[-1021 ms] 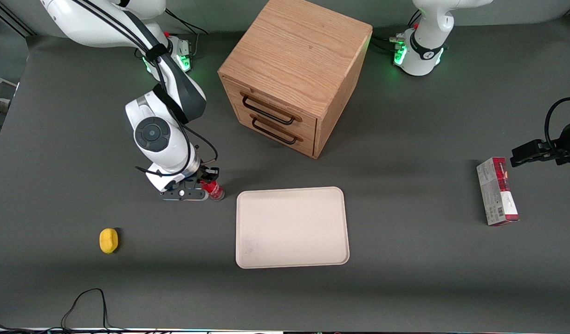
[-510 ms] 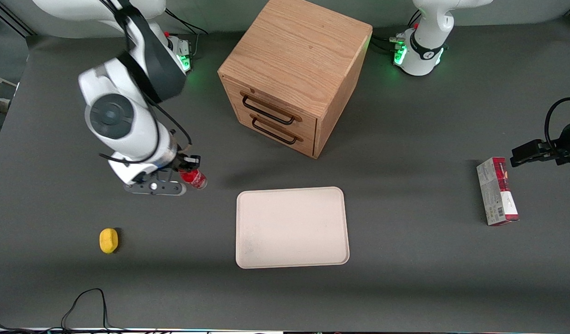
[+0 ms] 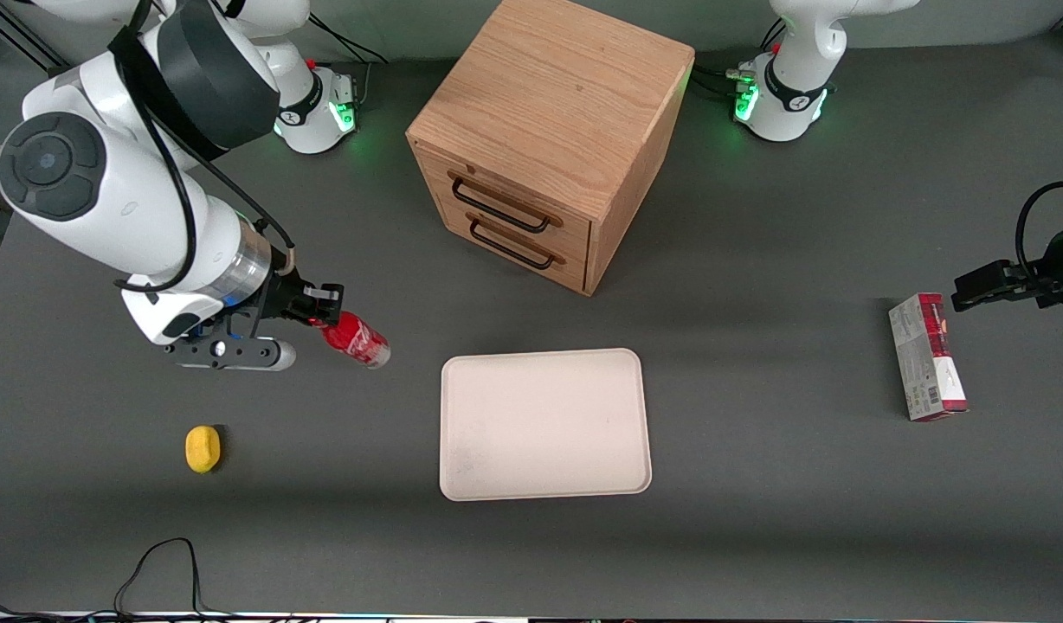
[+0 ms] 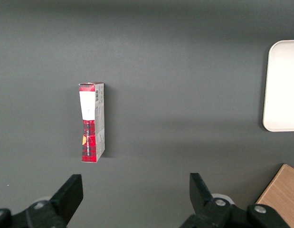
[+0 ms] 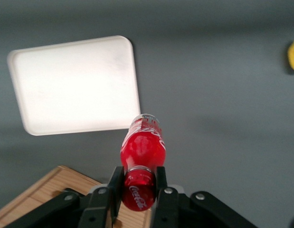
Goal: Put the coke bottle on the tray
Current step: 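Lift the red bottle with the right gripper, then carry the bottle over the cream tray and set it upright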
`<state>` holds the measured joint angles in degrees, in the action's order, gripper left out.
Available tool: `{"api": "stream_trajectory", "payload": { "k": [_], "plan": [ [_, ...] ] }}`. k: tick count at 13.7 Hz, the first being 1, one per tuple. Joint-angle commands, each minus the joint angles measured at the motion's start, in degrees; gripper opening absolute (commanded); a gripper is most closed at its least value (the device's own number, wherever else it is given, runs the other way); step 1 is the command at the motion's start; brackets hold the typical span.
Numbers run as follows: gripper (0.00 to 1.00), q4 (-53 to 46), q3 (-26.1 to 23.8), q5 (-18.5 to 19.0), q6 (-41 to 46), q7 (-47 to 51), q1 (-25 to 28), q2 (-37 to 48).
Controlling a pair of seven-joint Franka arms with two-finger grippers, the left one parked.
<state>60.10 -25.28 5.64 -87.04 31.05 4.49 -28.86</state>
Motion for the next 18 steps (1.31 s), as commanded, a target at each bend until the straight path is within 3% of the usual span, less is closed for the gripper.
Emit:
{"api": "stream_trajectory", "payload": {
  "k": [1,2,4,6,9,12,18],
  "plan": [
    [0.12,-9.12,-1.61,-0.11,-2.67,-0.11,1.49,-7.95],
    [0.12,-9.13,-1.61,0.16,-5.13,-0.2,2.27,-9.27],
    [0.12,-9.21,-1.78,5.66,-9.35,-0.29,4.21,-12.78],
    [0.12,-9.3,-3.01,8.15,-13.3,-0.81,4.74,-16.74],
    [0.12,-9.56,-3.1,15.09,-18.76,-0.9,6.84,-21.84],
    [0.16,-9.39,-3.28,20.18,-20.09,-1.08,7.38,-23.78],
    [0.21,-8.78,-3.19,20.81,-24.57,-0.73,8.34,-26.6]
  ]
}}
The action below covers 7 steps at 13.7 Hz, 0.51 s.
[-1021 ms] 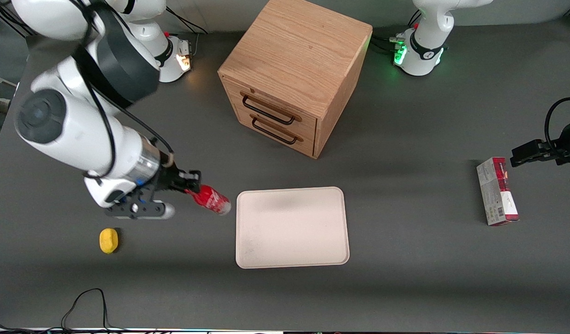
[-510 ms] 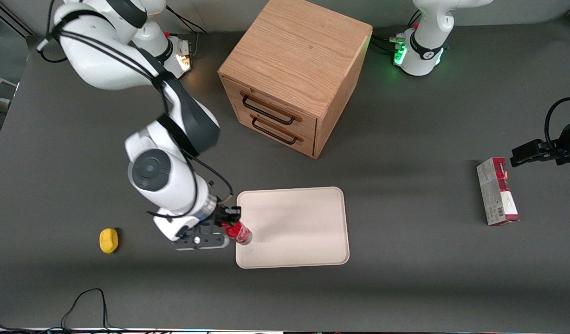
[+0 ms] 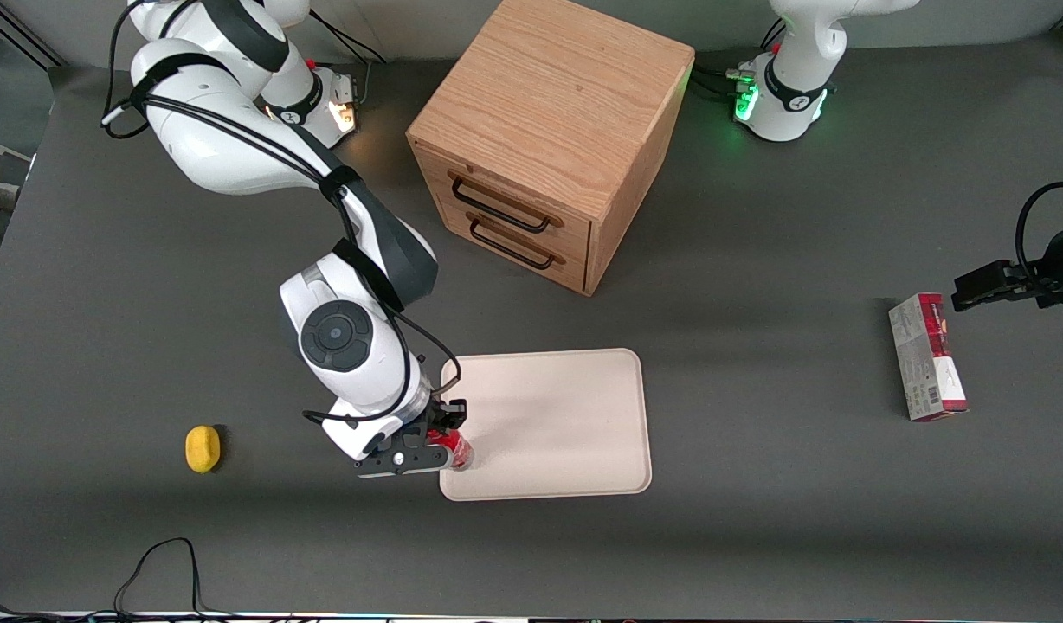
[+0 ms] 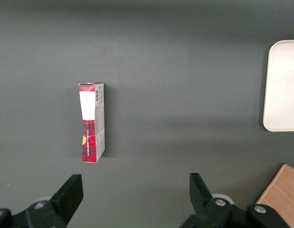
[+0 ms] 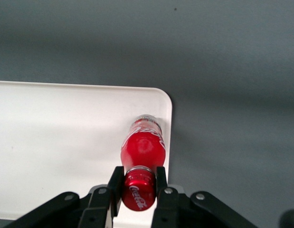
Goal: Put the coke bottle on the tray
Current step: 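Carry the bottle over the cream tray and set it upright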
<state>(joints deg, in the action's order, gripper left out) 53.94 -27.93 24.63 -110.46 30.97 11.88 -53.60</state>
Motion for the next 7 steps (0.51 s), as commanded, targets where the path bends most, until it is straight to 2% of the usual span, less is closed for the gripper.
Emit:
{"api": "stream_trajectory", "payload": {
  "k": [1,2,3,4,5,7],
  "plan": [
    [0.23,-2.61,-0.55,2.44,-1.42,-0.65,1.04,-2.29],
    [0.27,-2.53,-0.55,2.79,-1.43,-0.48,1.04,-2.39],
    [0.36,-2.35,-0.55,2.88,-1.43,-0.56,1.04,-2.47],
    [0.74,-2.0,-0.55,2.88,-1.43,-0.56,0.96,-2.39],
    [1.0,-1.48,-0.46,2.88,-1.43,-0.39,0.78,-2.39],
    [1.0,-1.56,-0.55,2.45,-0.73,-0.12,0.34,-1.16]
  ]
}}
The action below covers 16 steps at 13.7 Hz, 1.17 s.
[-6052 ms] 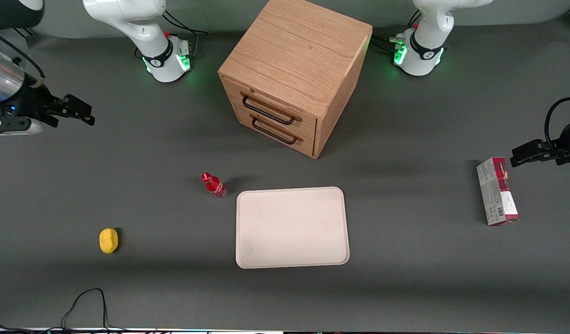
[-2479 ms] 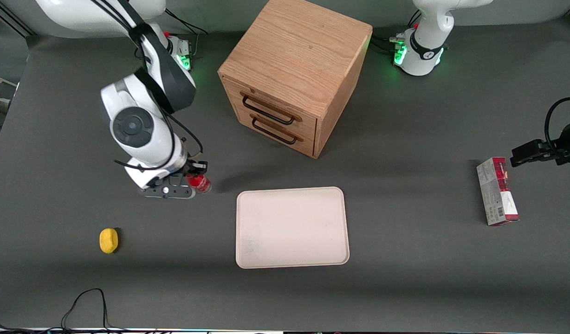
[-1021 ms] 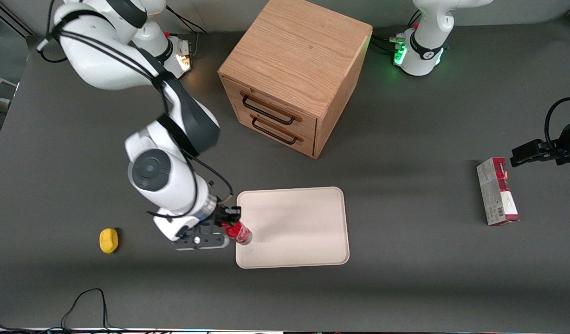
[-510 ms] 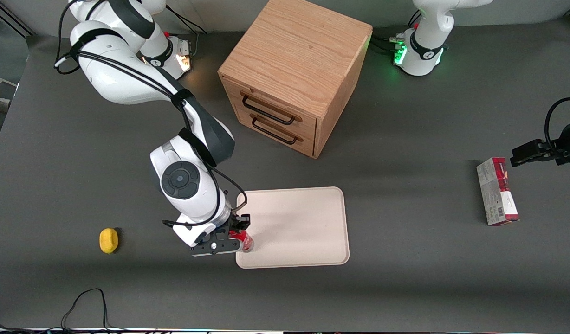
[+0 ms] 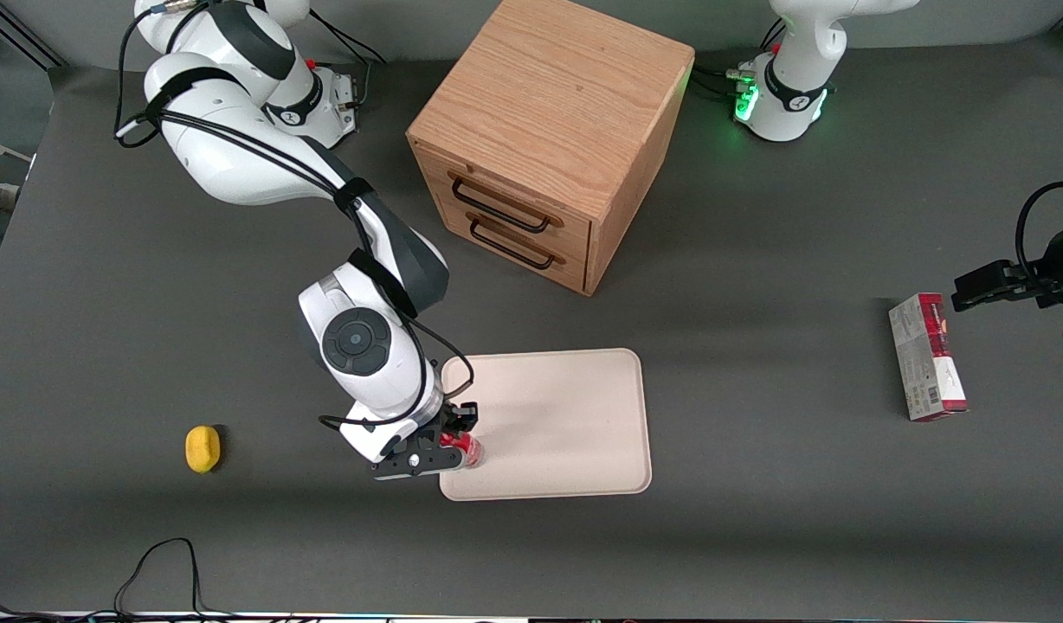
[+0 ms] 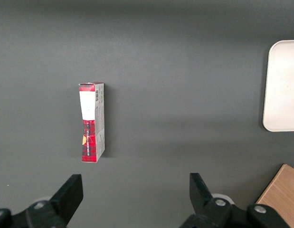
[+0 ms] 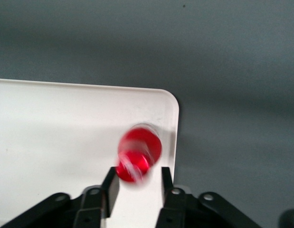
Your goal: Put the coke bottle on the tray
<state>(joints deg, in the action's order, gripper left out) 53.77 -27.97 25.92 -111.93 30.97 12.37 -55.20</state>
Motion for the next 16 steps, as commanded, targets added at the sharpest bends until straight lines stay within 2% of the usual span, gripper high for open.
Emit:
{"api": "stream_trajectory", "payload": {
  "k": [1,3,4,7,11,14,16],
  "plan": [
    [1.0,-1.3,-0.68,0.72,1.79,-0.39,-0.5,2.27],
    [1.0,-0.87,-1.99,-2.08,5.82,-0.83,-1.55,5.78],
    [1.0,0.44,-2.26,-5.15,8.37,-1.44,-2.51,8.67],
    [1.0,13.76,-1.48,-12.71,11.03,-7.93,-7.78,22.1],
    [1.0,36.0,11.51,-26.07,10.59,-11.2,-8.06,42.93],
    [1.0,49.28,17.67,-28.37,10.24,-13.39,-7.88,54.54],
    [1.0,57.28,21.1,-28.55,8.84,-15.84,-7.8,61.84]
  ]
}}
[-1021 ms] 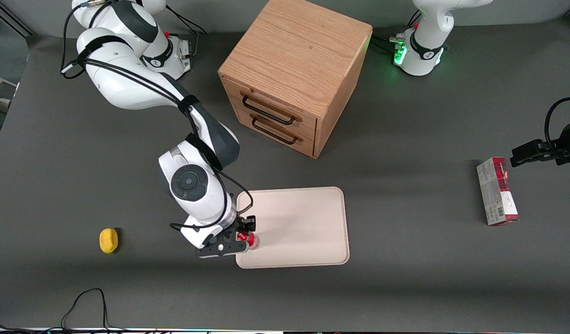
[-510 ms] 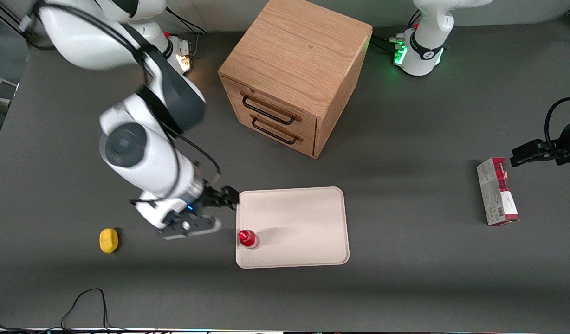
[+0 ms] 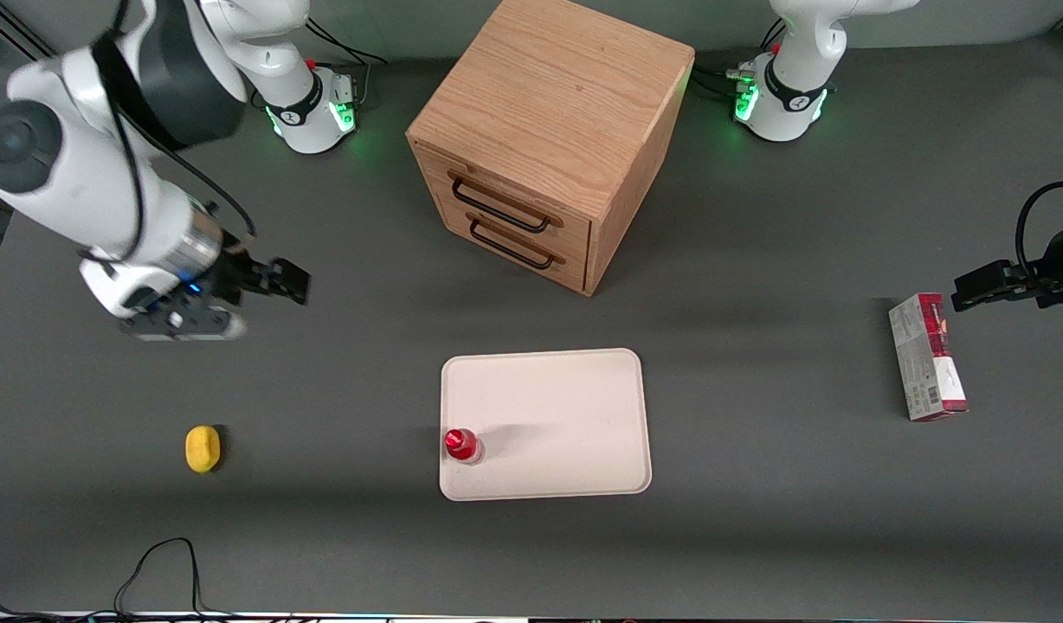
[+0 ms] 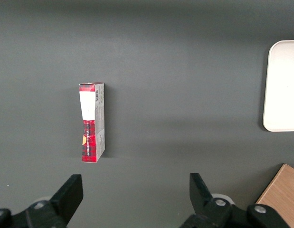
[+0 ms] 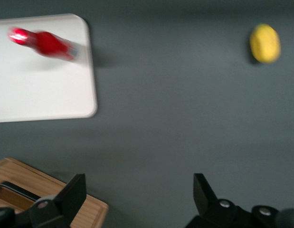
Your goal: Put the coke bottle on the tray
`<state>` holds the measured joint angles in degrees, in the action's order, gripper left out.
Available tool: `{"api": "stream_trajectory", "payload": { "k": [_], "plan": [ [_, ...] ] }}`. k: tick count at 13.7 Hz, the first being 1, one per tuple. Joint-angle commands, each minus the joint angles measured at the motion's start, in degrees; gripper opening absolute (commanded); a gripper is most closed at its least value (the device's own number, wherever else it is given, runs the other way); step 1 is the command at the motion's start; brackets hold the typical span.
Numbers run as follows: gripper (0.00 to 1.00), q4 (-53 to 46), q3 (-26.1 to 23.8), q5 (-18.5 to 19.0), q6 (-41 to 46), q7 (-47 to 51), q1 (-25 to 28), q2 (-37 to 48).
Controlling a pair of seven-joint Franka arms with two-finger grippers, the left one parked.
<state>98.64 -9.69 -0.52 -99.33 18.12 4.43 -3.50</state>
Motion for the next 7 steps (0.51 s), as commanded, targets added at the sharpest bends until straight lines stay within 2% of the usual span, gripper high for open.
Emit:
{"api": "stream_trajectory", "payload": {
  "k": [1,3,5,7],
  "plan": [
    [1.0,15.06,4.32,-2.11,-3.76,-4.05,0.14,13.05],
    [1.0,15.44,5.73,-1.76,-0.97,-6.94,0.06,15.63],
    [1.0,12.91,8.19,-1.41,1.85,-11.95,0.14,15.2],
    [1.0,9.83,8.64,-1.76,3.18,-12.24,0.05,13.27]
  ]
}}
